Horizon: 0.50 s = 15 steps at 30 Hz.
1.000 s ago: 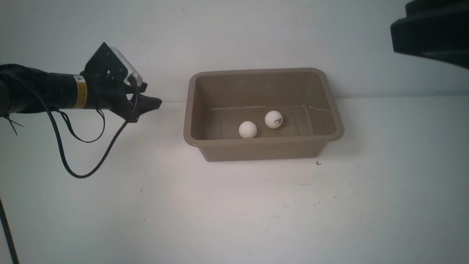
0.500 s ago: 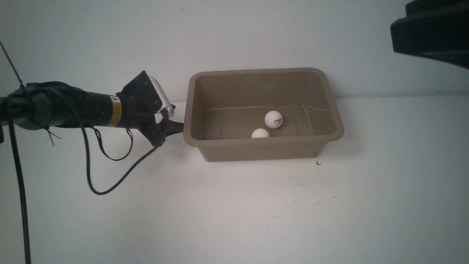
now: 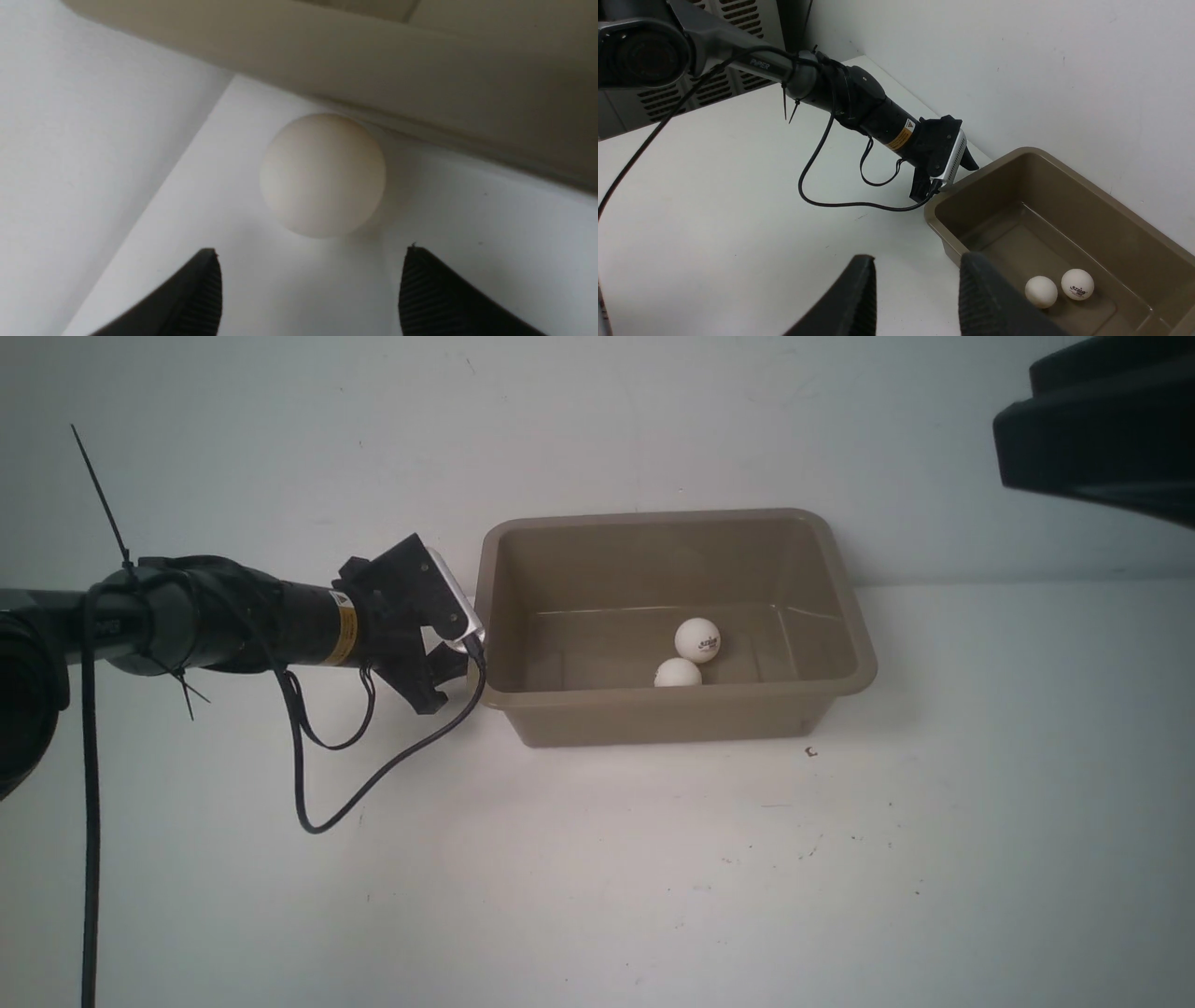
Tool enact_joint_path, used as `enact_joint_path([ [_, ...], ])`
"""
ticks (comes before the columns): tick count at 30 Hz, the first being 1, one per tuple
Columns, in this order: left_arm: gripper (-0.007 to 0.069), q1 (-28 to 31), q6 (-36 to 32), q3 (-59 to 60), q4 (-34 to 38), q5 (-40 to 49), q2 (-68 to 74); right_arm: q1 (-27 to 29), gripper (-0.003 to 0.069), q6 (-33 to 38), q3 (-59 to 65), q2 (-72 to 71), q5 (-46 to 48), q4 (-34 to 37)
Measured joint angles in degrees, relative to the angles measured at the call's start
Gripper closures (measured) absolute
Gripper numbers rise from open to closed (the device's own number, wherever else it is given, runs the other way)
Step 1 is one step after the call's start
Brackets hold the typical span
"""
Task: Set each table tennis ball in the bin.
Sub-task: Use the left arm to clamp the table tennis ball closest to it
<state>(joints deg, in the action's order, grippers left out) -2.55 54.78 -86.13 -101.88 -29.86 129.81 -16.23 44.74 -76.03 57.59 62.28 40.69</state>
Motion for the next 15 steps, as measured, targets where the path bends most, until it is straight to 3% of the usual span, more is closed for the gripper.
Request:
enact_joint_path([
  [4,0.0167,-0.1,-1.4,0.0,1.6,-2.8,0.0,0.0,0.0419,0.0,0.0,0.0,0.3,0.0],
  [15,0.0167,-0.3,-13.7,-1.0,13.3,-3.6,2.8,0.0,0.0419,0.0,0.0,0.0,1.4,0.0],
])
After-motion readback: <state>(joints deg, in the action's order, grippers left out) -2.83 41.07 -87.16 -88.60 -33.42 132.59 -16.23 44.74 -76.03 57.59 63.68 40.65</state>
